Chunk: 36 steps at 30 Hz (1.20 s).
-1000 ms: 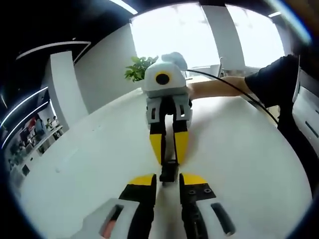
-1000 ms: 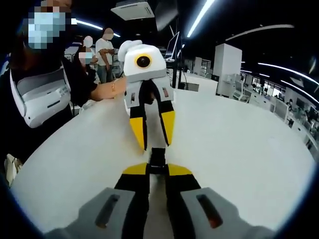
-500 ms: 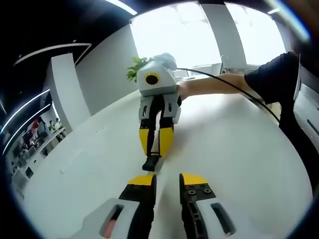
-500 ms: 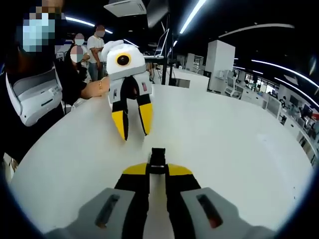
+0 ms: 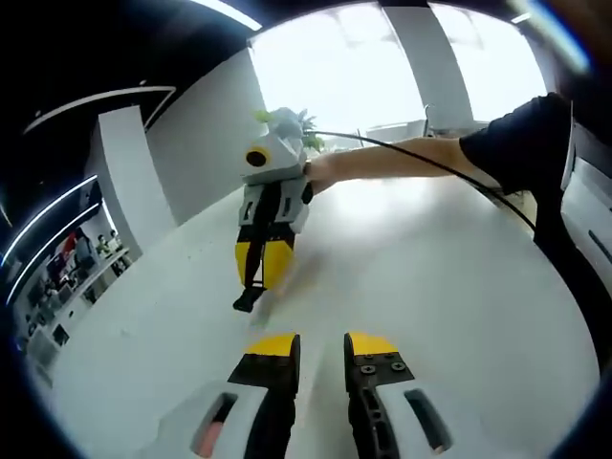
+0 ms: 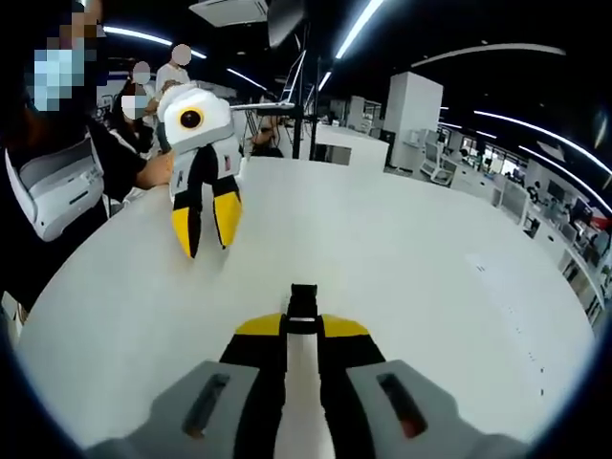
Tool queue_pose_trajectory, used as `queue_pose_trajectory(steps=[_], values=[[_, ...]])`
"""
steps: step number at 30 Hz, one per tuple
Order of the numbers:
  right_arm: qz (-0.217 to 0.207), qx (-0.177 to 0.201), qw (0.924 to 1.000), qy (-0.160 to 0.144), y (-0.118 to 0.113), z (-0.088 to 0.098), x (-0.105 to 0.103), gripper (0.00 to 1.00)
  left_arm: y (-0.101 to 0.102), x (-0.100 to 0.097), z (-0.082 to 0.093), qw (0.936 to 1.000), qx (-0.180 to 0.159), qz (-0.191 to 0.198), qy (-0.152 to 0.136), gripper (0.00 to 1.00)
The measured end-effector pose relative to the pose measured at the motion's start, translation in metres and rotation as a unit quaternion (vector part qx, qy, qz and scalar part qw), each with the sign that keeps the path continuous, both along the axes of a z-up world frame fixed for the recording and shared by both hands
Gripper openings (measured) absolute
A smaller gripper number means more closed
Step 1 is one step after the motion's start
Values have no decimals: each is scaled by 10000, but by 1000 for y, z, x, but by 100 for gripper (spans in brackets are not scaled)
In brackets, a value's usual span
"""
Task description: Snap the two parts of the plastic buckle together until the buckle closes and remains connected.
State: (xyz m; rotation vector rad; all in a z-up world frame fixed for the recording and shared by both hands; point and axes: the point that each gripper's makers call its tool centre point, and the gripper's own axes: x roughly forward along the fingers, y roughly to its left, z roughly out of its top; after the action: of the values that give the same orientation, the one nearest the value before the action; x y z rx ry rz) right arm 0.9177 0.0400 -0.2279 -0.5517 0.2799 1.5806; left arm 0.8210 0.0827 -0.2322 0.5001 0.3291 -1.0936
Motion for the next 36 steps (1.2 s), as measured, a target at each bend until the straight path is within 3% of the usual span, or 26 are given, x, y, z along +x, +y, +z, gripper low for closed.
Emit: queue_pose_trajectory(steps=[9, 20, 36], values=[[-61, 9, 10000, -58, 3, 5, 27, 10, -4, -5, 2, 9999, 9, -108, -51, 17], [-57, -238, 9996, -107, 7, 2, 56, 10, -6, -8, 2, 9998, 42, -147, -93, 18], [20, -380, 9993, 50, 8, -13, 69, 10, -6, -8, -3, 9997, 155, -178, -100, 18]])
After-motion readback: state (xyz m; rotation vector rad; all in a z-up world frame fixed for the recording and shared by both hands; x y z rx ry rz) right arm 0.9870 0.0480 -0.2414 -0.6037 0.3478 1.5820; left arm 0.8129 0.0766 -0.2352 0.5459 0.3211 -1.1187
